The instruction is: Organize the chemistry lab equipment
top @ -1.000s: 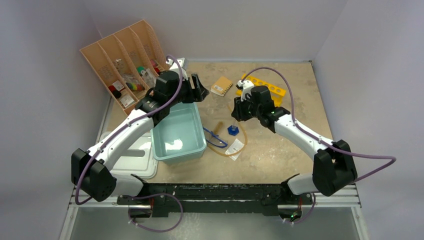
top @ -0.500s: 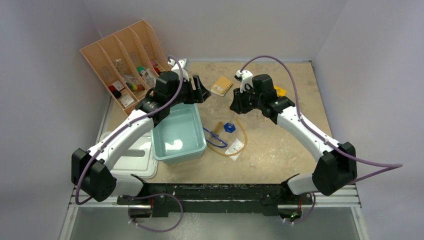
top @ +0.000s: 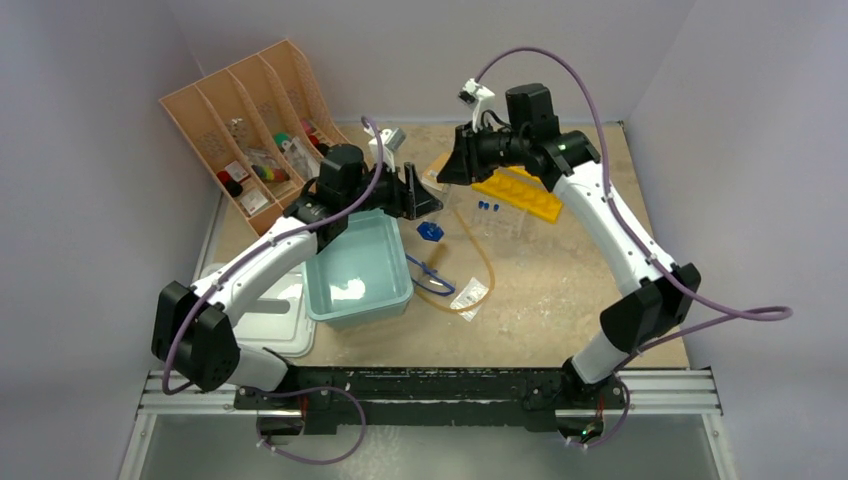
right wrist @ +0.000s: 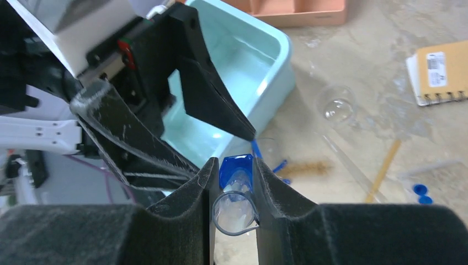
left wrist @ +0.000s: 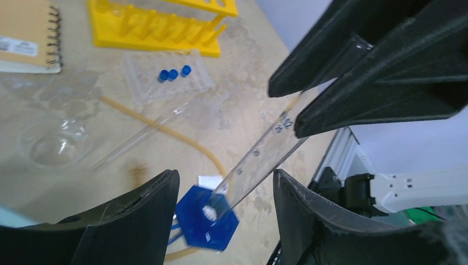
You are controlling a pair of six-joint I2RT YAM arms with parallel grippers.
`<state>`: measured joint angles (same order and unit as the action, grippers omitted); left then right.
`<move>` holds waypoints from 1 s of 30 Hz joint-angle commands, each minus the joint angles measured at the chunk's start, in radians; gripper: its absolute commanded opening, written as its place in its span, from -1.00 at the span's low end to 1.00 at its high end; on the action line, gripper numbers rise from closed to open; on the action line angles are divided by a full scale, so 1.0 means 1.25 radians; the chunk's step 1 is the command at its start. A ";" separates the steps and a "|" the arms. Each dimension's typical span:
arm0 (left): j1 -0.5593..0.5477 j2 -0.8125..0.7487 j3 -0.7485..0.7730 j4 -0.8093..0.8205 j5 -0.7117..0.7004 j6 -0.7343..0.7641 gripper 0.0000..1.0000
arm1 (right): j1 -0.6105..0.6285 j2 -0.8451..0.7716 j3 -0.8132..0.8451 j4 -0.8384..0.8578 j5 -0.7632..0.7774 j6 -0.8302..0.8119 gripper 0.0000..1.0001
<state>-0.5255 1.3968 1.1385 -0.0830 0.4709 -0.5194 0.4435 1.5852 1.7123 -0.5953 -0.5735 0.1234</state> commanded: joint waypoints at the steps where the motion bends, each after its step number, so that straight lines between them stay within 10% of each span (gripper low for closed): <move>1: 0.003 0.020 0.018 0.153 0.113 -0.057 0.23 | -0.018 0.045 0.110 -0.054 -0.190 0.068 -0.62; 10: 0.004 -0.005 0.011 0.157 0.111 -0.028 -0.33 | -0.061 0.079 0.102 0.072 -0.344 0.185 -0.64; 15: 0.004 -0.002 0.026 0.142 0.097 -0.014 -1.00 | -0.064 0.095 0.095 0.072 -0.353 0.187 -0.55; 21: 0.007 -0.011 0.052 -0.054 -0.069 0.018 -1.00 | -0.107 0.055 0.032 0.185 -0.173 0.300 0.44; 30: 0.018 -0.107 0.049 -0.318 -0.434 -0.083 -1.00 | -0.126 -0.010 -0.042 0.322 0.037 0.367 0.56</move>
<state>-0.5125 1.3670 1.1603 -0.3092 0.2153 -0.5476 0.2783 1.6588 1.6779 -0.3229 -0.6418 0.5426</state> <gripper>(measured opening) 0.211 0.783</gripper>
